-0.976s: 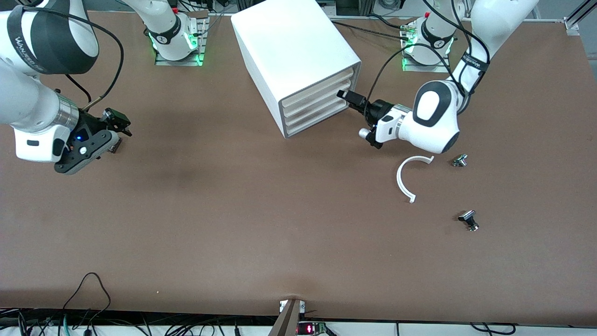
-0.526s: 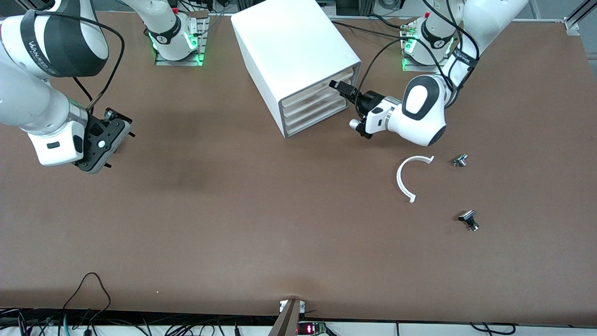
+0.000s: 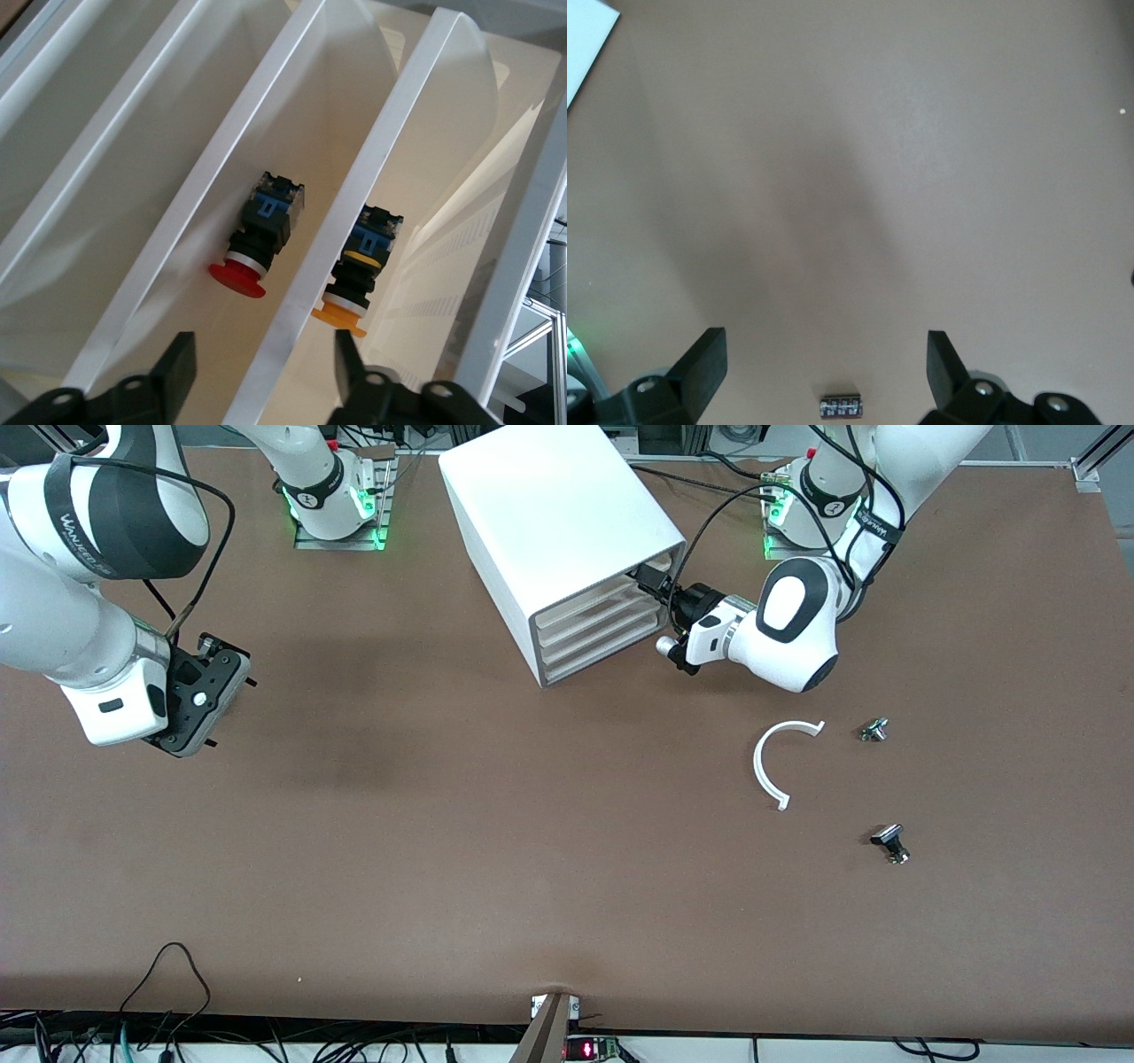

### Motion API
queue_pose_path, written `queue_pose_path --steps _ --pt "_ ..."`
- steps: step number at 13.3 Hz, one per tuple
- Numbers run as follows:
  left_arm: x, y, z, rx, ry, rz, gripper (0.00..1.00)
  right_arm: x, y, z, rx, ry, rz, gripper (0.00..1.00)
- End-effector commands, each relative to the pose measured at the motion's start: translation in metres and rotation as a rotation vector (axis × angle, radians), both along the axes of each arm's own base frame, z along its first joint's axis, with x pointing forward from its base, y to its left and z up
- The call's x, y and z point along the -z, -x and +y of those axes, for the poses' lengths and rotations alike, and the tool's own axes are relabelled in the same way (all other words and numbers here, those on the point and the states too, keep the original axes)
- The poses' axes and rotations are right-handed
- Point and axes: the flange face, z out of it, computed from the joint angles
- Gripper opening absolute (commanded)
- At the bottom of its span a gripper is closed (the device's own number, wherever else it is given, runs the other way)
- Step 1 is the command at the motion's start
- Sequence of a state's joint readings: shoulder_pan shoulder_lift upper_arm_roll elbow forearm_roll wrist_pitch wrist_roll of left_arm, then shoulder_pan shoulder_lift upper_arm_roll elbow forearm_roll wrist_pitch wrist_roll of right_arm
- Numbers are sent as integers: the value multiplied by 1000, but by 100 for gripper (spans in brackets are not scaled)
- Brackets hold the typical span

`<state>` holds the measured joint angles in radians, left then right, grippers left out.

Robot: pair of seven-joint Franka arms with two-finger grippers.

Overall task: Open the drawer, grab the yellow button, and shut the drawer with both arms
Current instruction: 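Pull the drawer open with the left gripper while the right gripper approaches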

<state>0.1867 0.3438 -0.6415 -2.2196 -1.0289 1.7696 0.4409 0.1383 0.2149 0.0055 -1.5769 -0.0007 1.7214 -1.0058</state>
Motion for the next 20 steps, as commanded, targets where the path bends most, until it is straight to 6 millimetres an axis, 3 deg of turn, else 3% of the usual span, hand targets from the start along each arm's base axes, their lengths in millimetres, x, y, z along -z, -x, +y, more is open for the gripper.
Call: queue_pose_path --steps 1,6,7,9,12,14,17,18,19,20 --pt "-6 13 2 2 20 2 0 -8 1 20 -93 -33 -14 100" --pt "-1 11 9 0 5 3 0 -7 0 32 -118 -33 -31 100" --pt "-2 -1 22 -35 3 -6 0 -4 -1 38 -127 -33 -32 100" --pt "-1 -37 68 -152 -17 -28 0 -4 2 53 -168 -28 -34 100" --pt "-15 -91 128 -258 -64 -113 0 -13 3 65 -222 -31 -51 100" --pt "-34 -117 144 -220 -115 -205 0 -13 4 66 -305 -35 -51 100" --pt "-43 -126 150 -239 -135 -210 0 -17 4 66 -358 -40 -57 100" --pt "-44 -127 154 -244 -136 -216 22 -17 4 67 -384 -49 -58 100" --pt "-45 -129 161 -253 -132 -226 94 -23 5 75 -414 -71 -69 100" --pt "-50 -135 169 -275 -133 -240 100 -30 11 96 -442 -127 -70 100"
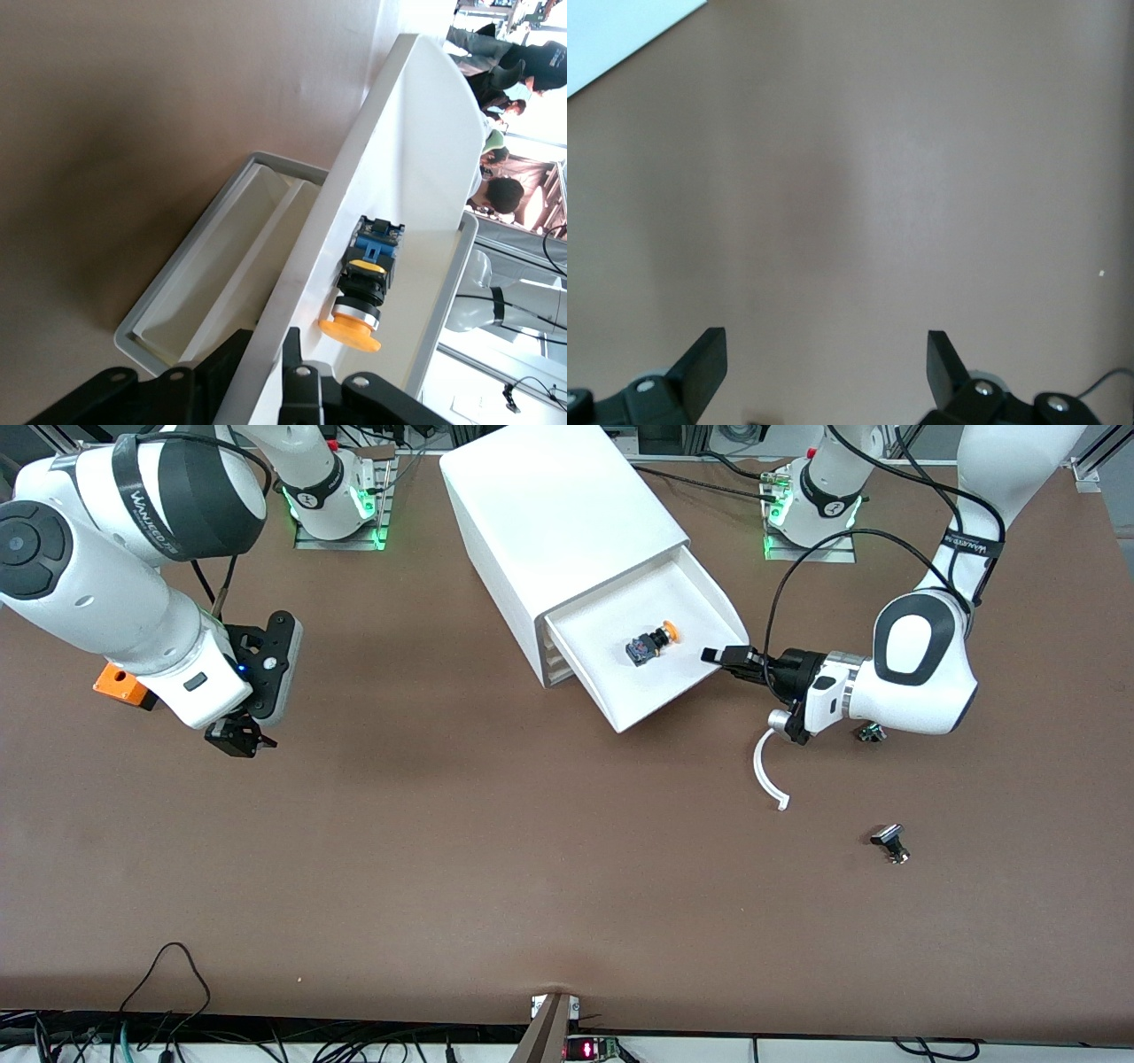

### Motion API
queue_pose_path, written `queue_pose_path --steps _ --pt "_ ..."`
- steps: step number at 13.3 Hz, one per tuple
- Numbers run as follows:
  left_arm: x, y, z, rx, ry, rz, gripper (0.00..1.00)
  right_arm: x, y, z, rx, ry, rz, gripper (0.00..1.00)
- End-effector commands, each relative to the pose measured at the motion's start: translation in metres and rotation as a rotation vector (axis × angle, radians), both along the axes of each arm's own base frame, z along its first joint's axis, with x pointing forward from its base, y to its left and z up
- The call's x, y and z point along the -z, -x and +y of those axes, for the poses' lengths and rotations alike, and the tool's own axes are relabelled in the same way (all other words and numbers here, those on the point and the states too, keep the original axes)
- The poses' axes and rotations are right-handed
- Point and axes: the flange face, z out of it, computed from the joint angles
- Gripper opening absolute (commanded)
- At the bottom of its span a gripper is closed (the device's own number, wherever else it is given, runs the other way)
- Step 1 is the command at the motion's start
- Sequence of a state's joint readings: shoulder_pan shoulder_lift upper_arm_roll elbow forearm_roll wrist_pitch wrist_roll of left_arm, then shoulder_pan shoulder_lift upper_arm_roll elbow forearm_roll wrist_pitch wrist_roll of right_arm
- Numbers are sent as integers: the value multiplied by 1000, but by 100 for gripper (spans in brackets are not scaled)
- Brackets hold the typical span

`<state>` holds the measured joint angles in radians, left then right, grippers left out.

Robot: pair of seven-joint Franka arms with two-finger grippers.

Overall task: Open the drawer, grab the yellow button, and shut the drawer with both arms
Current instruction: 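Pull the drawer open with the left gripper while the right gripper approaches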

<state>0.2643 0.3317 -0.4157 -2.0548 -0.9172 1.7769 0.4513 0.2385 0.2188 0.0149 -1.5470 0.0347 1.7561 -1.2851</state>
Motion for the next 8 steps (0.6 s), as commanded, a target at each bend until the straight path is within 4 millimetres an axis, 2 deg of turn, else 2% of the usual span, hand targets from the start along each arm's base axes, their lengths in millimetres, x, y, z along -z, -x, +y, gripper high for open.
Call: queue_pose_path --steps 1,3,5,6,8 --pt "-32 -29 30 -60 -43 -77 100 -19 11 49 -90 -104 3 100" --pt "-53 -45 36 -85 -57 -131 100 -11 30 106 -190 -120 24 100" --pt "-77 -64 54 -48 -168 -263 100 -20 61 176 -322 -96 5 100" --pt "-101 -76 62 17 -262 -351 100 -15 79 212 -381 -98 12 100" --pt "-140 -87 80 121 -447 -483 100 -5 100 263 -412 -103 20 100"
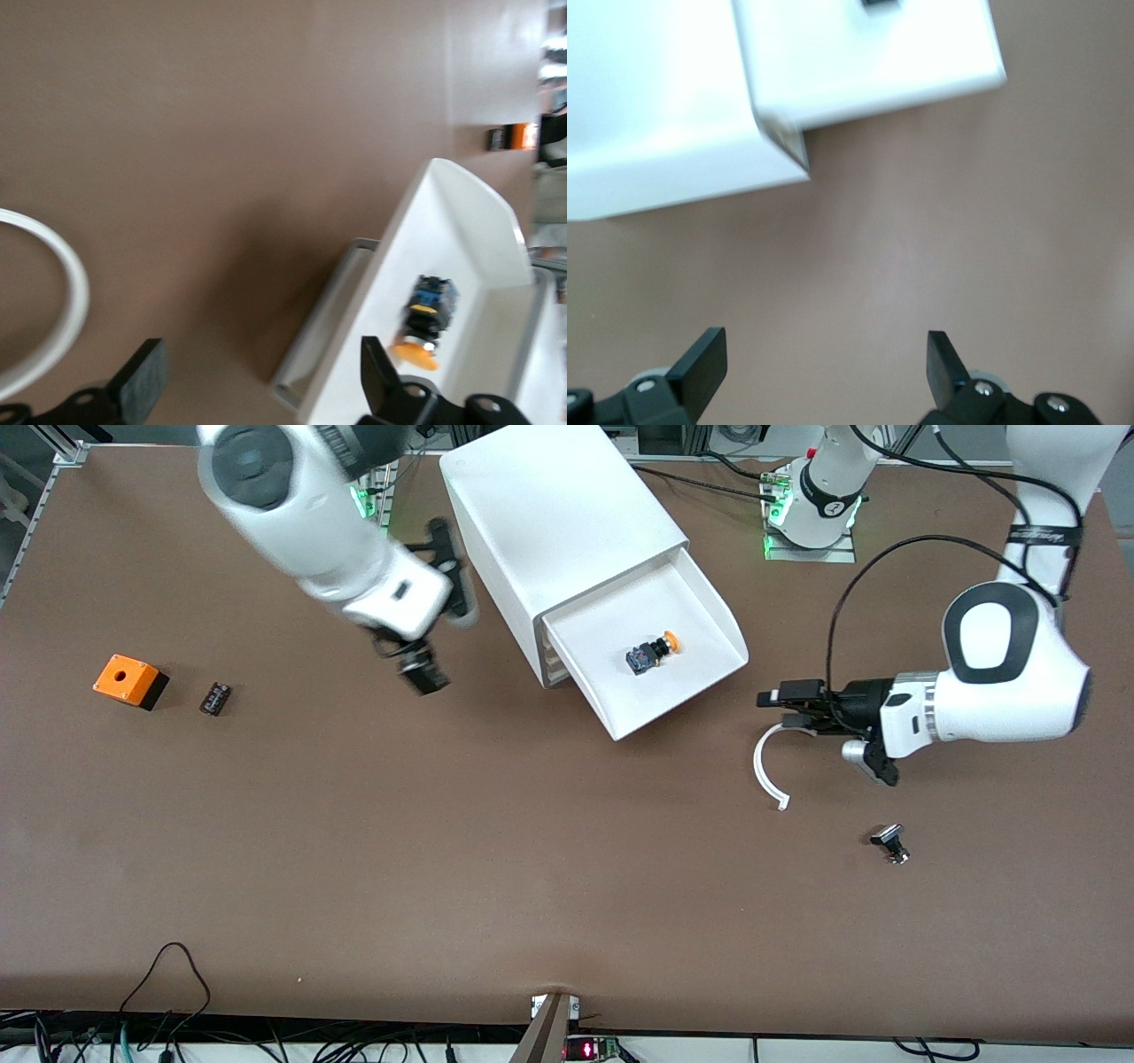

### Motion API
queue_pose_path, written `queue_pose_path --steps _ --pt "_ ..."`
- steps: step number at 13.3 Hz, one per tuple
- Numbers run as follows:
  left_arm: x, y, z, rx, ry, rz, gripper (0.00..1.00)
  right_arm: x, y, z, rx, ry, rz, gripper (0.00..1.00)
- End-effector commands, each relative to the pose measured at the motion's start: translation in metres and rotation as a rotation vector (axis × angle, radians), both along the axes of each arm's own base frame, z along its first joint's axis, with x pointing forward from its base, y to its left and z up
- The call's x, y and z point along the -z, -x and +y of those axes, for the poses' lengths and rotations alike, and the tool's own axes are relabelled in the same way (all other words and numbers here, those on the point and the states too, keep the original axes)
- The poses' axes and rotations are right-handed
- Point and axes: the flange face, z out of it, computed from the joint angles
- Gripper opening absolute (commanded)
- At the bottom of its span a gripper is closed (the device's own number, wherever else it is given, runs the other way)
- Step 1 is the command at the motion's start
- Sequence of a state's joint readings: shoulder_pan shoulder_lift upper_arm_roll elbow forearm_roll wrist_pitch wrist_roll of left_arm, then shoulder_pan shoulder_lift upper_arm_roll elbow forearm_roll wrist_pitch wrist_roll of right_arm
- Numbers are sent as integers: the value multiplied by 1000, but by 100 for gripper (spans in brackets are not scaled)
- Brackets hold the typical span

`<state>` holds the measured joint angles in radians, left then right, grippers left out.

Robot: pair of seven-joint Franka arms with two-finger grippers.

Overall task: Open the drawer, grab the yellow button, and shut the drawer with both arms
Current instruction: 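Pull the drawer open with the left gripper while the right gripper approaches, then grasp the yellow push button with the right gripper while the left retracts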

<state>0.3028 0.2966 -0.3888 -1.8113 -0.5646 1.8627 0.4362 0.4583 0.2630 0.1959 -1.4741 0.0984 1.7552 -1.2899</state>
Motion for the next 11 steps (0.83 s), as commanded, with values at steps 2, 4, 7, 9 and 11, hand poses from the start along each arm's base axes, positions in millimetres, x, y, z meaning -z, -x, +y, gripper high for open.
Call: queue_pose_path --steps 2,4,7,9,11 --pt "-90 -20 41 42 -251 -208 100 14 24 75 4 17 9 100" --pt "-120 -17 56 83 -411 -278 100 24 34 112 26 7 17 100" --pt "-169 9 74 80 -537 -290 100 36 50 159 50 -12 18 100" --pt "-188 27 88 -30 -582 -222 100 59 50 174 99 -22 17 100" --pt "-198 34 83 -124 -676 -193 100 67 42 185 107 -71 -16 100"
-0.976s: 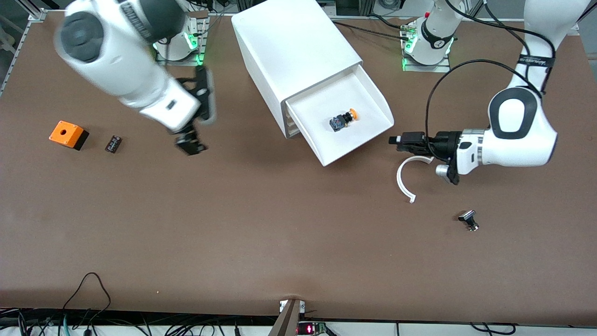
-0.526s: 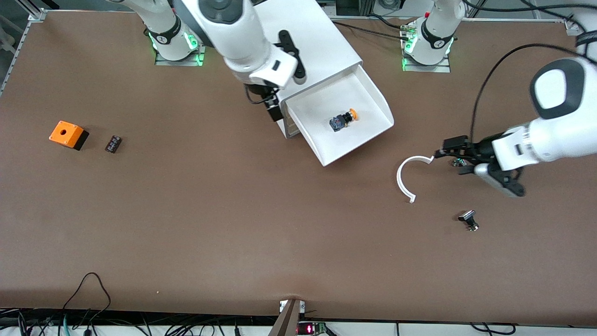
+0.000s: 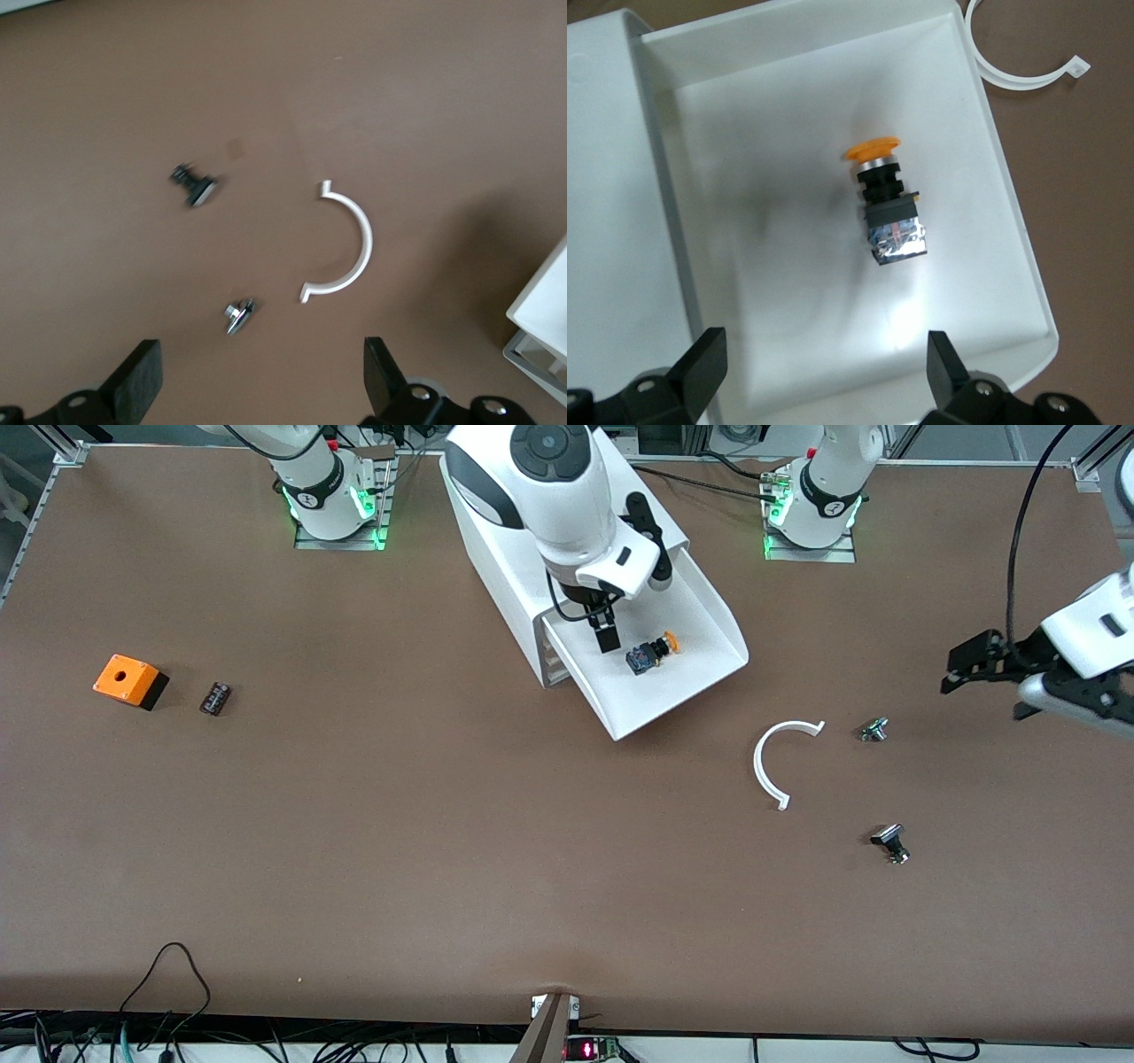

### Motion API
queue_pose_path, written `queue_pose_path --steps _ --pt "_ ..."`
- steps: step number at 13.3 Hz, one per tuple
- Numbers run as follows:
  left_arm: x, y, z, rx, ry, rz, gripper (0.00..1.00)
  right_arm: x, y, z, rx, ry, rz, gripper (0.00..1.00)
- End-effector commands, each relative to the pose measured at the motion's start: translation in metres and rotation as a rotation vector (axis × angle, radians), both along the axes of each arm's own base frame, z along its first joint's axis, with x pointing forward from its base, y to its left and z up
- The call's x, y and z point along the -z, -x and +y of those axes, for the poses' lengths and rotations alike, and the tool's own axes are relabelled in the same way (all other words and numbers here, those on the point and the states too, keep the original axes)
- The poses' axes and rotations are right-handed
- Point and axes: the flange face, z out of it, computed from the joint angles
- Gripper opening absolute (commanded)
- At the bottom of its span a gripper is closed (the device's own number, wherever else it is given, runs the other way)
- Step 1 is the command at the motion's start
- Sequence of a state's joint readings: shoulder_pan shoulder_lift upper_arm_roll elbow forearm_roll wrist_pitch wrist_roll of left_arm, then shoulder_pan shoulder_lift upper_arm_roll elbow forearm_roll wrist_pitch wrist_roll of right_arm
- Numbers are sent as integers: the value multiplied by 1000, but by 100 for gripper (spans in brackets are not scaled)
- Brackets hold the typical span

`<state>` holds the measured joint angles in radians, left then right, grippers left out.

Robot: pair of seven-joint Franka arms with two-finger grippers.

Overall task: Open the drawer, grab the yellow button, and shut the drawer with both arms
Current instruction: 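Grasp the yellow push button with the right gripper while the left retracts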

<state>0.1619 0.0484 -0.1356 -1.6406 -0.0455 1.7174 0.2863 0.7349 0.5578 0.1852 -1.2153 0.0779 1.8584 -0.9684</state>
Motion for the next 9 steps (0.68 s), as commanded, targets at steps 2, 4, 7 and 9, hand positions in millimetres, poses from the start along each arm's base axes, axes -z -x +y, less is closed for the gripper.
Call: queue_pose_path --steps 2,4,7,9 --pt "-8 17 -20 -251 -134 41 100 16 -14 21 24 -21 -45 100" --pt "-6 18 -22 -277 -135 62 100 35 -16 26 23 -15 -41 100" --pt "-5 17 -25 -281 -125 62 100 59 -2 43 -14 24 -57 100" --pt "-5 17 -25 -284 -120 61 100 71 5 49 -27 46 -64 100"
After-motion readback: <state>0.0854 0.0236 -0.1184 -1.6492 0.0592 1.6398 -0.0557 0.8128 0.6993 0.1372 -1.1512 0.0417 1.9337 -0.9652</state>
